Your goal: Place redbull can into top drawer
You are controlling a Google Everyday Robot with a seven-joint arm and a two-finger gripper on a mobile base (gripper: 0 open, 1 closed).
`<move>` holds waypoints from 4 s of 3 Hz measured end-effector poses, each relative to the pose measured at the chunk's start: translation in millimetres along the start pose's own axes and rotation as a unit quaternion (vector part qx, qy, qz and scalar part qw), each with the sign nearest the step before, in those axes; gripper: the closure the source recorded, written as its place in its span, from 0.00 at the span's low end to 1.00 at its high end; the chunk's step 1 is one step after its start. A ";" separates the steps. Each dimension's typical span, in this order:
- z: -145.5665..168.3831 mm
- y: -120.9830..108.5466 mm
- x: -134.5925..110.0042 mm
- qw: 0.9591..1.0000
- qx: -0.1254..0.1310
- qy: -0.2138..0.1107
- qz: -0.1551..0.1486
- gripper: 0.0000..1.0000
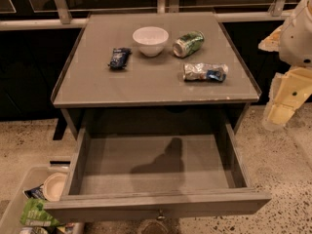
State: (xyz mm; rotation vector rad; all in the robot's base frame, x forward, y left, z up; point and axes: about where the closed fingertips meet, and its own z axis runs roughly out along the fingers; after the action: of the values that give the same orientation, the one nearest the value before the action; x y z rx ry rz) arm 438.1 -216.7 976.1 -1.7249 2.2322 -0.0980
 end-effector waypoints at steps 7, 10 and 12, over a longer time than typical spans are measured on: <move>173.7 -155.9 -35.3 0.979 -0.063 -0.191 -0.034 0.00; 194.0 -177.6 -41.8 0.973 -0.069 -0.216 -0.034 0.00; 195.4 -179.3 -42.4 0.973 -0.068 -0.218 -0.034 0.19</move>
Offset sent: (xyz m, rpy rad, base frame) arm 0.0214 -0.0010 -0.0003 0.0213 0.0030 0.0500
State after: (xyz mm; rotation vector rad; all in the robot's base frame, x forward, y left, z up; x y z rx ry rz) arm 671.1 -197.6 843.7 -1.6922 1.8933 0.3901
